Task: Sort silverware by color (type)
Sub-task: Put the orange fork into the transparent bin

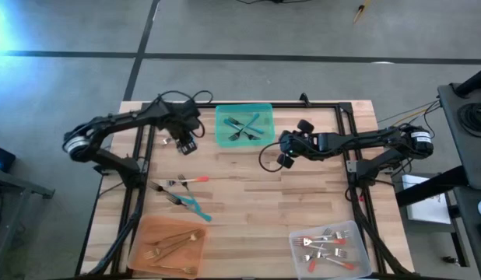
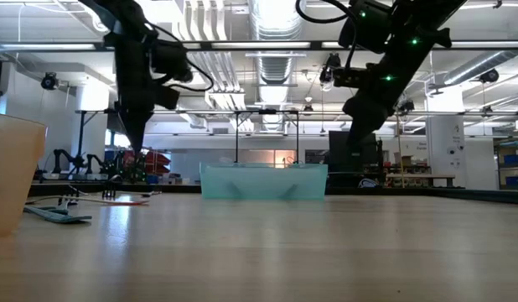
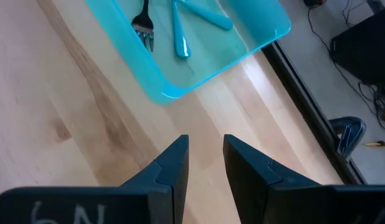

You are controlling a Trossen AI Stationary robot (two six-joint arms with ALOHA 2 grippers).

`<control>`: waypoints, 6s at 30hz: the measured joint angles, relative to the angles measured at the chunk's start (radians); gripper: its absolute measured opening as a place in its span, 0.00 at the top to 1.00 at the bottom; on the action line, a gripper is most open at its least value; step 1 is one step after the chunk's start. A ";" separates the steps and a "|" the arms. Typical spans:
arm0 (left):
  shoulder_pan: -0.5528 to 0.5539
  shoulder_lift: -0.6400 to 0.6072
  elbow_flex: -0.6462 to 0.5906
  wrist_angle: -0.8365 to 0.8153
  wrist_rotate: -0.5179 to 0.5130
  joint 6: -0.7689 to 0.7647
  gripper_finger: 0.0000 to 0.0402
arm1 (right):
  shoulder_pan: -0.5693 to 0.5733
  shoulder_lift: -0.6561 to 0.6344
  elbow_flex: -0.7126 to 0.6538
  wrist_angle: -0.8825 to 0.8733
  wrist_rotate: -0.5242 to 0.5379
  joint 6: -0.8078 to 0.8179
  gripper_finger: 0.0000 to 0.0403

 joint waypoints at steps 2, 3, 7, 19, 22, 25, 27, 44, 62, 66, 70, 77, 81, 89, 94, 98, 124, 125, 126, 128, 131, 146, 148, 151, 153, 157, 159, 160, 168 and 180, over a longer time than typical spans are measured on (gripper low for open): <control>0.000 -0.039 -0.062 0.072 -0.003 -0.046 0.80 | 0.000 0.000 0.000 0.017 0.000 -0.019 0.77; 0.000 -0.052 -0.085 0.102 -0.010 -0.050 0.80 | 0.000 0.000 0.000 0.033 0.000 -0.029 0.77; 0.018 -0.051 -0.129 0.141 -0.122 -0.052 0.80 | 0.000 0.000 0.000 0.085 0.000 -0.038 0.77; 0.190 0.134 -0.085 0.159 -0.185 -0.003 0.80 | 0.000 0.000 0.000 0.074 -0.026 0.035 0.77; 0.199 0.173 -0.075 0.158 -0.185 0.023 0.80 | 0.000 0.000 0.000 0.074 -0.054 0.042 0.77; 0.201 0.205 -0.067 0.157 -0.185 0.051 0.80 | 0.000 0.000 0.000 0.073 -0.056 0.048 0.77; 0.201 0.224 -0.064 0.158 -0.185 0.062 0.80 | 0.000 0.000 0.000 0.073 -0.056 0.049 0.77; 0.259 0.287 -0.065 0.158 -0.184 0.087 0.80 | 0.000 0.000 0.000 0.073 -0.055 0.050 0.77; 0.272 0.330 -0.025 0.093 -0.131 0.043 0.98 | 0.000 0.000 0.000 0.073 -0.055 0.050 0.77; 0.272 0.330 0.000 0.065 -0.130 0.033 0.99 | 0.000 0.000 0.000 0.072 -0.055 0.051 0.77; 0.272 0.330 0.037 -0.030 -0.130 0.032 1.00 | 0.000 0.000 0.000 0.071 -0.055 0.051 0.77; 0.272 0.328 0.131 -0.297 -0.239 0.013 1.00 | 0.000 0.000 0.000 0.071 -0.055 0.051 0.77; 0.272 0.326 0.202 -0.418 -0.362 -0.024 1.00 | 0.000 0.000 -0.001 0.072 -0.054 0.051 0.77; 0.189 0.292 0.352 -0.387 -0.214 -0.040 1.00 | 0.007 -0.001 -0.005 0.032 -0.054 0.071 0.77; 0.053 0.246 0.377 -0.220 -0.063 -0.007 1.00 | 0.031 -0.030 -0.005 0.014 -0.056 0.092 0.77; -0.048 0.210 0.359 -0.021 0.008 -0.005 1.00 | 0.056 -0.058 -0.005 0.050 -0.055 0.091 0.77; -0.337 0.104 -0.199 1.367 -0.350 -0.360 1.00 | 0.135 0.121 -0.073 1.131 0.090 -0.003 0.77; -0.346 0.113 -0.195 1.367 -0.359 -0.355 1.00 | 0.131 0.138 -0.063 1.131 0.094 0.004 0.77; -0.354 0.125 -0.191 1.374 -0.362 -0.354 1.00 | 0.131 0.157 -0.054 1.128 0.101 0.006 0.77; -0.371 0.145 -0.181 1.383 -0.365 -0.353 1.00 | 0.130 0.189 -0.027 1.128 0.116 0.007 0.77; -0.399 0.176 -0.177 1.438 -0.368 -0.353 1.00 | 0.126 0.228 0.010 1.131 0.124 -0.001 0.77; -0.505 0.222 -0.177 1.583 -0.513 -0.258 1.00 | 0.109 0.253 0.052 1.123 0.162 -0.058 0.77; -0.514 0.222 -0.177 1.597 -0.535 -0.230 1.00 | 0.108 0.253 0.052 1.122 0.165 -0.057 0.77; -0.521 0.222 -0.177 1.598 -0.550 -0.222 1.00 | 0.108 0.253 0.052 1.122 0.161 -0.058 0.77; -0.523 0.222 -0.177 1.598 -0.550 -0.221 1.00 | 0.107 0.253 0.052 1.122 0.161 -0.058 0.77; -0.528 0.222 -0.177 1.598 -0.546 -0.221 1.00 | 0.108 0.253 0.052 1.122 0.157 -0.059 0.78; -0.532 0.222 -0.177 1.598 -0.540 -0.221 1.00 | 0.108 0.253 0.052 1.122 0.155 -0.059 0.80; -0.534 0.222 -0.177 1.598 -0.537 -0.221 1.00 | 0.108 0.253 0.052 1.122 0.154 -0.059 0.81; -0.542 0.222 -0.177 1.598 -0.526 -0.216 1.00 | 0.108 0.253 0.056 1.121 0.148 -0.067 0.88; -0.547 0.222 -0.177 1.599 -0.510 -0.198 1.00 | 0.108 0.254 0.056 1.126 0.147 -0.086 0.85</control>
